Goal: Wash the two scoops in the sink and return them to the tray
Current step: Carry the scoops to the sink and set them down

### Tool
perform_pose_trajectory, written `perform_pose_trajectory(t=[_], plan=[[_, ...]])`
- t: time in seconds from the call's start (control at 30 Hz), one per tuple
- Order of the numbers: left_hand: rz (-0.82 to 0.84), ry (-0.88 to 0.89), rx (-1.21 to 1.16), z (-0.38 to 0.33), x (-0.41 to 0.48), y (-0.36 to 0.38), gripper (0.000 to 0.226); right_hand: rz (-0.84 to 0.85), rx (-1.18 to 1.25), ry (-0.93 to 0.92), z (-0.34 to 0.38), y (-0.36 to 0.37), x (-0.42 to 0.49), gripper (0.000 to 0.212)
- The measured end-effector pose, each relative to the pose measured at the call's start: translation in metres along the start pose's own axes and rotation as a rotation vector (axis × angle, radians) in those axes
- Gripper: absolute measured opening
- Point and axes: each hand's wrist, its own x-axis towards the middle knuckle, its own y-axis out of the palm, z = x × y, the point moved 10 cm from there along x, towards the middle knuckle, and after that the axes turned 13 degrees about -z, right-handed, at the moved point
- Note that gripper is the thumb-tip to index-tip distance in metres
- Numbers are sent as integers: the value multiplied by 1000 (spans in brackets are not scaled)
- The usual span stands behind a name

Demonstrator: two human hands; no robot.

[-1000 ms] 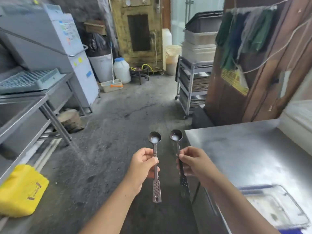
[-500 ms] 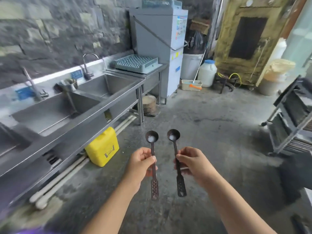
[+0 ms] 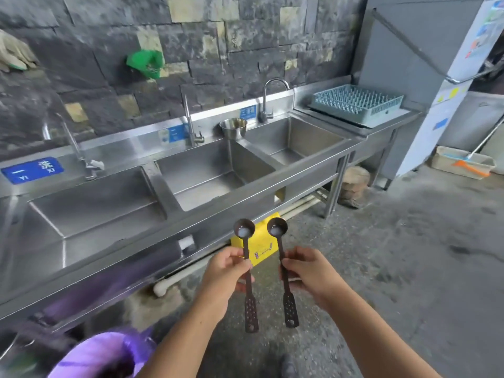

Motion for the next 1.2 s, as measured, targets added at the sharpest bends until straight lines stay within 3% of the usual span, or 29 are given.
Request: perform_pose_trajectory(t=[0.23,0.63,0.9,1.2], plan=[[-233,-46,-49,-36,131,-28,15,197,-52,14,66,86,149,15],[-452,-175,-128,-51,321,-66,18,364,-206,72,126,213,327,13],[-483,-226,-139,-55,484,-84,17,370,-326,90,144,311,463,15],[-482,-358,-87,-16,623,-98,16,367,-482,206,118,381,596,10]])
